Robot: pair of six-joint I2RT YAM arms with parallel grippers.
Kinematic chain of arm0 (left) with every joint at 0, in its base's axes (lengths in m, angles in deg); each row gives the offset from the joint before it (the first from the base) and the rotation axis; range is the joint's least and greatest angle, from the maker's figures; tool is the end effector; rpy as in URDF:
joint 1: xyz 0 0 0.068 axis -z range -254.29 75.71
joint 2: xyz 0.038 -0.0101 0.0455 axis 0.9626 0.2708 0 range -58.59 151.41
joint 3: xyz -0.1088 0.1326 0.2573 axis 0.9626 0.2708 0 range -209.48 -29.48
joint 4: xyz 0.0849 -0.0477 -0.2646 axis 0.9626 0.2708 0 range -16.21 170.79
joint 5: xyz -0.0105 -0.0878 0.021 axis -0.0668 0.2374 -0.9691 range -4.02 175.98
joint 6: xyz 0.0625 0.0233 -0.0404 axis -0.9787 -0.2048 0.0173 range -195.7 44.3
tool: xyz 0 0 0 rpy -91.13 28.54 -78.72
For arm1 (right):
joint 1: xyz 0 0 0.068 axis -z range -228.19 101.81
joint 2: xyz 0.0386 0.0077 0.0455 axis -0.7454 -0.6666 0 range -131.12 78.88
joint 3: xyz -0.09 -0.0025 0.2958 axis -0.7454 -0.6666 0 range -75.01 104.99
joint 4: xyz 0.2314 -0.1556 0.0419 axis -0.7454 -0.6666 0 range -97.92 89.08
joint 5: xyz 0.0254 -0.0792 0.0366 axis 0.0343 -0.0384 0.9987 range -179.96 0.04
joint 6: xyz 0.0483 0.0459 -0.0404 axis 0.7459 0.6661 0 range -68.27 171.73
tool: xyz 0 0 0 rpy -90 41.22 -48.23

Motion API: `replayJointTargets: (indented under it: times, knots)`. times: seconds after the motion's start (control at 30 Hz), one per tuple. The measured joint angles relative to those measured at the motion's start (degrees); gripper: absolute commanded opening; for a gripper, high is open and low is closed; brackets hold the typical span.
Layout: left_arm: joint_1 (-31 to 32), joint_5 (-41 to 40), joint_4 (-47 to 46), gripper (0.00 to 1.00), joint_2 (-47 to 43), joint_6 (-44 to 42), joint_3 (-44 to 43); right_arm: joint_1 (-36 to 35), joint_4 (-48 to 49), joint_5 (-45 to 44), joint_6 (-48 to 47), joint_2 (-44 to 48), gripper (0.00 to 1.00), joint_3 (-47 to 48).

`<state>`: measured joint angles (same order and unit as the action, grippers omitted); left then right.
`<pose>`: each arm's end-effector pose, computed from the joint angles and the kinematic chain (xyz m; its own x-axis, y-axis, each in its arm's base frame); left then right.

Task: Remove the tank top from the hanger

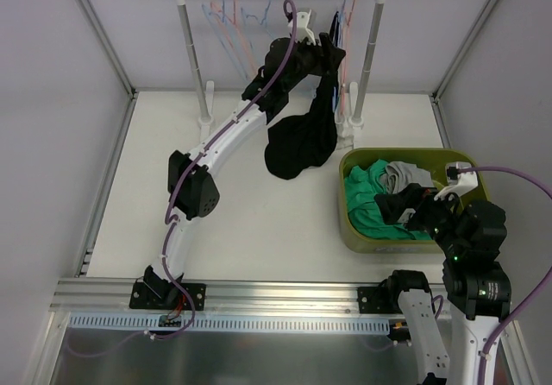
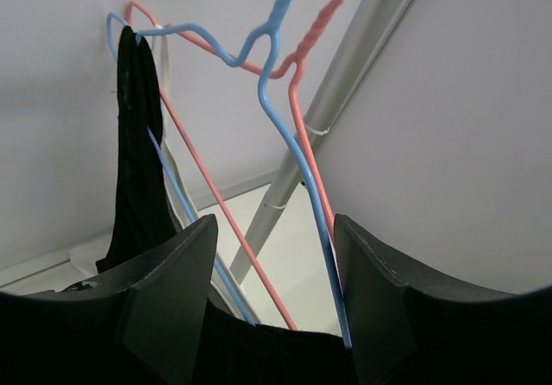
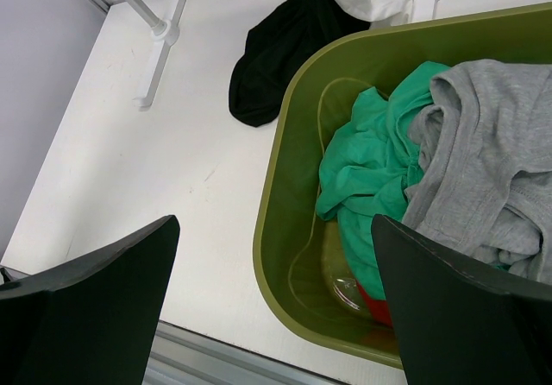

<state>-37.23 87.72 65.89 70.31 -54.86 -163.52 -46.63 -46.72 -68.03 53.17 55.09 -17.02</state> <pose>0.4829 -0.3672 0.4634 -0.0544 -0.4045 -0.9129 0.6490 0.6805 -0.3402 0.0647 0.0232 0.4074 -0.2094 0.0291 -0.9774 -0.3353 0.9368 0.0997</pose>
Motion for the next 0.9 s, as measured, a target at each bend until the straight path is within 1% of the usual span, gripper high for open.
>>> replayJointTargets:
  times: [0.1,0.13,0.2,0.27,0.3,0.43,0.67,0.9]
  knots:
    - [0.00,1.05,-0.04,0.44,0.22,0.00,0.26,0.00,-0.02,-0.02,-0.04,0.00,0.99,0.00]
    - [0.00,1.07,-0.09,0.33,0.22,-0.04,0.42,-0.02,-0.02,0.00,-0.07,0.00,1.00,0.00]
    - [0.00,1.03,-0.68,0.21,0.22,-0.15,0.92,-0.04,-0.02,-0.02,-0.09,0.00,0.99,0.00]
    - [0.00,0.98,-0.87,0.10,0.22,-0.44,1.62,-0.07,-0.02,0.00,-0.13,0.00,1.00,0.00]
    - [0.00,0.94,-0.85,0.06,0.22,-0.52,1.95,-0.09,-0.02,0.00,-0.17,0.00,0.99,0.00]
    - [0.00,0.55,-0.87,0.00,0.20,-0.76,3.13,-0.22,-0.02,0.00,-0.22,0.00,0.99,0.00]
    - [0.87,-4.83,-0.74,0.00,-1.20,-1.05,4.24,-0.33,-0.02,0.00,-0.22,0.00,0.99,0.00]
    - [3.69,-12.90,0.04,0.00,-6.71,-2.03,7.04,-0.33,-0.02,0.02,-0.22,0.00,0.99,0.00]
